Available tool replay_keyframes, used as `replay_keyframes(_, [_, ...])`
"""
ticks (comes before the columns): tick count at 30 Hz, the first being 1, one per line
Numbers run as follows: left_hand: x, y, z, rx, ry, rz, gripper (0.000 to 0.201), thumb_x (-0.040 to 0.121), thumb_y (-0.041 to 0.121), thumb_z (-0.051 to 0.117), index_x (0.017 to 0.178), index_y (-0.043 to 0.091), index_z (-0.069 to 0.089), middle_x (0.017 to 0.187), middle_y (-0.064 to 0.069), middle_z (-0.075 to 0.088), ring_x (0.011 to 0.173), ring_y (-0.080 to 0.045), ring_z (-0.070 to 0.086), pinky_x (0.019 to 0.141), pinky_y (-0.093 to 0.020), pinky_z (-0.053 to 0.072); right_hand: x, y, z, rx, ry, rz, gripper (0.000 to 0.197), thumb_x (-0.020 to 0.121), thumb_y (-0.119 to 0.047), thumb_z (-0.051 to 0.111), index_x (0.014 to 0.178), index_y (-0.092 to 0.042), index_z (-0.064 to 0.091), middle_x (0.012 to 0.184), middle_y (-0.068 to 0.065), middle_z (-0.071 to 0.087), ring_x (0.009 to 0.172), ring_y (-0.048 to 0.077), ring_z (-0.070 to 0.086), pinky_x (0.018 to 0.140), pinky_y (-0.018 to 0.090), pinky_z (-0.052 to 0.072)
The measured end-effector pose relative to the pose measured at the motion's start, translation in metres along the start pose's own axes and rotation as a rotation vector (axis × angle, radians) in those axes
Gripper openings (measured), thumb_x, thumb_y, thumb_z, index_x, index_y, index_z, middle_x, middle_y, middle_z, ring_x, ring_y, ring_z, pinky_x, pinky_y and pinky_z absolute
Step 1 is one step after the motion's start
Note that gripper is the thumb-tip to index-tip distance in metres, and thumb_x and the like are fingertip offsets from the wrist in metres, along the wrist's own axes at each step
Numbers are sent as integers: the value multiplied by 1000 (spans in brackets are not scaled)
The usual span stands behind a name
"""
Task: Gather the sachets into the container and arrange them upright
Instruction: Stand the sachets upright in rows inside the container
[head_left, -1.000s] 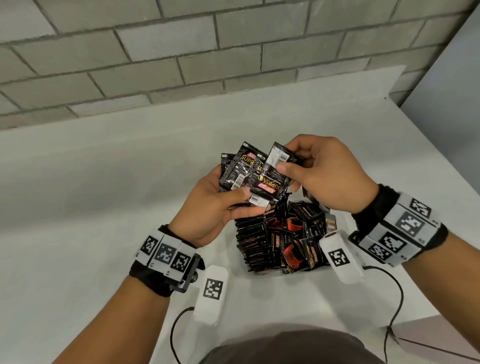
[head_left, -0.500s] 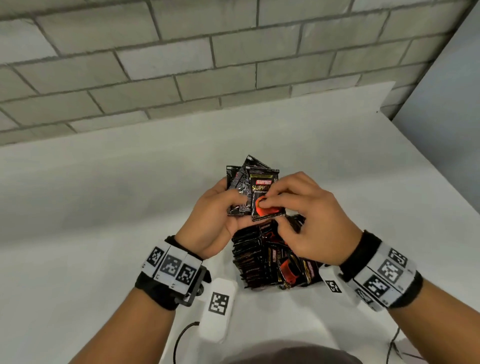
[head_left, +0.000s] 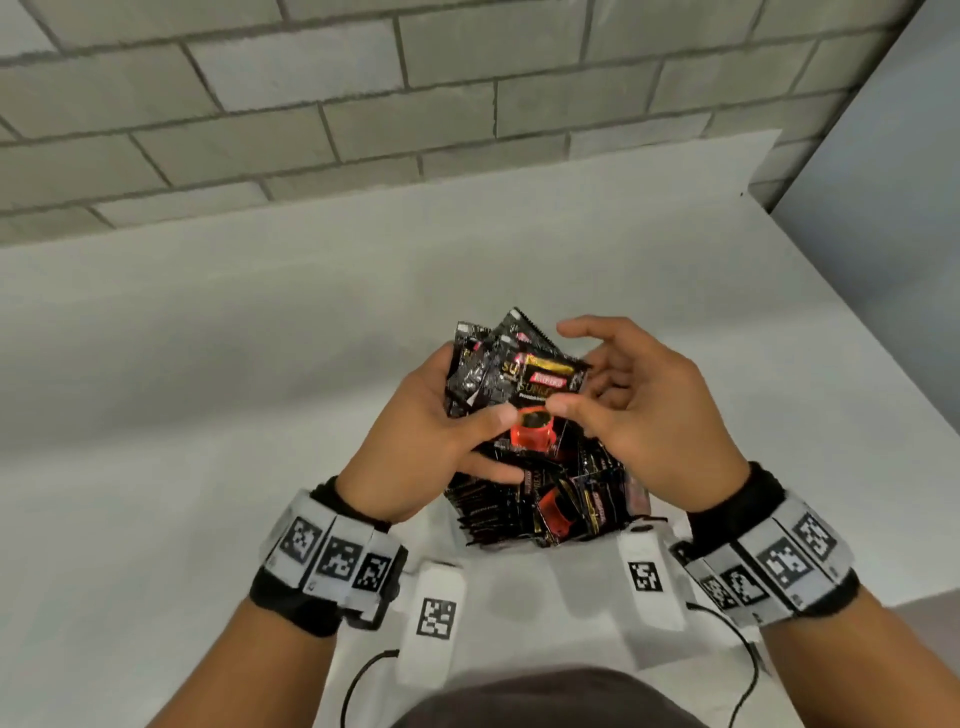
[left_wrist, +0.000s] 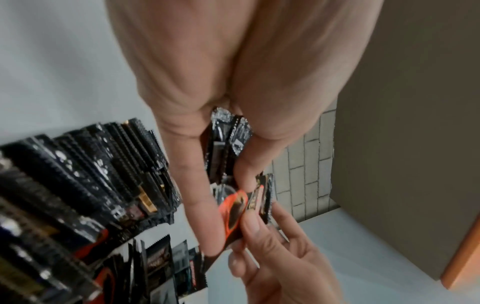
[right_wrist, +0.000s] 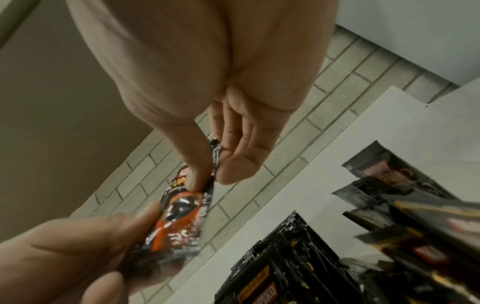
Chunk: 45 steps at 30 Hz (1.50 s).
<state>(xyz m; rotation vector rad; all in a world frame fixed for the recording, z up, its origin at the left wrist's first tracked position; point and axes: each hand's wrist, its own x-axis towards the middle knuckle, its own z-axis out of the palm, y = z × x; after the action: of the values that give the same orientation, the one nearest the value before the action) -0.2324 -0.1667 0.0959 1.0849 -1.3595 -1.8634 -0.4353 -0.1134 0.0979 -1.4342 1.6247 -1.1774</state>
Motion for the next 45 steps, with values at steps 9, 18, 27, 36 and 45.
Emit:
replay_keyframes(9, [-8, -13, -31, -112, 227, 31, 36, 97, -8, 58, 131, 3, 54, 116, -17, 72, 101, -39, 73, 85, -51, 61, 18, 11, -21, -206, -142, 19, 11, 91, -9, 71, 94, -19, 74, 83, -5, 75, 72, 11, 74, 70, 27, 58])
replay_keyframes(18, [-12, -15, -32, -185, 265, -2, 37, 99, -12, 40, 130, 2, 55, 118, -12, 72, 110, -34, 71, 90, -55, 59, 38, 20, 9, -537, -402, -126, 18, 86, -12, 74, 94, -27, 67, 89, -14, 66, 77, 3, 65, 70, 19, 50])
replay_keyframes(27, [-11, -16, -31, -152, 230, -22, 39, 99, -15, 44, 133, 2, 51, 126, -19, 69, 112, -41, 69, 90, -57, 58, 49, 16, 28, -846, -517, -58, 19, 83, -21, 78, 89, -17, 60, 87, -1, 62, 76, 18, 60, 62, 28, 44])
replay_keyframes(36, [-10, -16, -34, -134, 220, -23, 38, 100, -13, 45, 134, 3, 50, 126, -22, 68, 110, -45, 69, 87, -53, 61, 56, 8, 25, -729, -573, -101, 8, 82, -11, 75, 83, -16, 69, 70, -14, 59, 67, 11, 65, 67, 32, 56])
replay_keyframes(45, [-8, -15, -36, -148, 207, -18, 38, 100, -12, 46, 134, 3, 50, 125, -23, 68, 109, -48, 68, 85, -50, 62, 57, -1, 25, -784, -569, -131, 9, 79, -9, 70, 75, -15, 64, 72, -2, 65, 65, 15, 63, 69, 40, 58])
